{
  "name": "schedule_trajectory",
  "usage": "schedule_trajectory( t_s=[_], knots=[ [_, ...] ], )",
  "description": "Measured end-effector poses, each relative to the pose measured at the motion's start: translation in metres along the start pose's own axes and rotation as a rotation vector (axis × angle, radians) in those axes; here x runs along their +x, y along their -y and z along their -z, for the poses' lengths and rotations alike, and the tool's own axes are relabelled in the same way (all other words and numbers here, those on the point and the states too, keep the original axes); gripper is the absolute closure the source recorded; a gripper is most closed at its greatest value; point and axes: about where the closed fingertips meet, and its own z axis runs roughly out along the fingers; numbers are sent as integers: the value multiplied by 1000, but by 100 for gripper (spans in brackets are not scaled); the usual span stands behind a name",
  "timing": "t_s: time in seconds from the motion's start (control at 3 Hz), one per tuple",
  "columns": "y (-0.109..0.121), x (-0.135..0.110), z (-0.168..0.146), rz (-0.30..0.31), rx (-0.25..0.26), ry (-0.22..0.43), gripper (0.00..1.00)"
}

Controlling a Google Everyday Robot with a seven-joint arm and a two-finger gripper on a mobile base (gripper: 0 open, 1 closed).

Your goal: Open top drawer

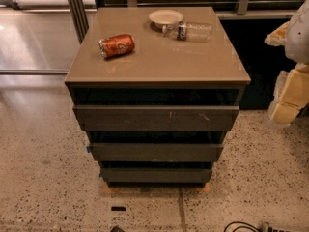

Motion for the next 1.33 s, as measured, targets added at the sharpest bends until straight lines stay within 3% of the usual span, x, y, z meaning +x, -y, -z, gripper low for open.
schedule_trajectory(
  t_s=[0.33, 0.67, 1.0, 1.33],
  knots=[
    [-2, 1, -2, -9, 20, -2, 0],
    [-22, 14, -45, -91, 12, 47, 0],
    [-40, 15, -112, -150, -1, 114, 0],
    [-40, 15, -112, -150, -1, 114, 0]
  ],
)
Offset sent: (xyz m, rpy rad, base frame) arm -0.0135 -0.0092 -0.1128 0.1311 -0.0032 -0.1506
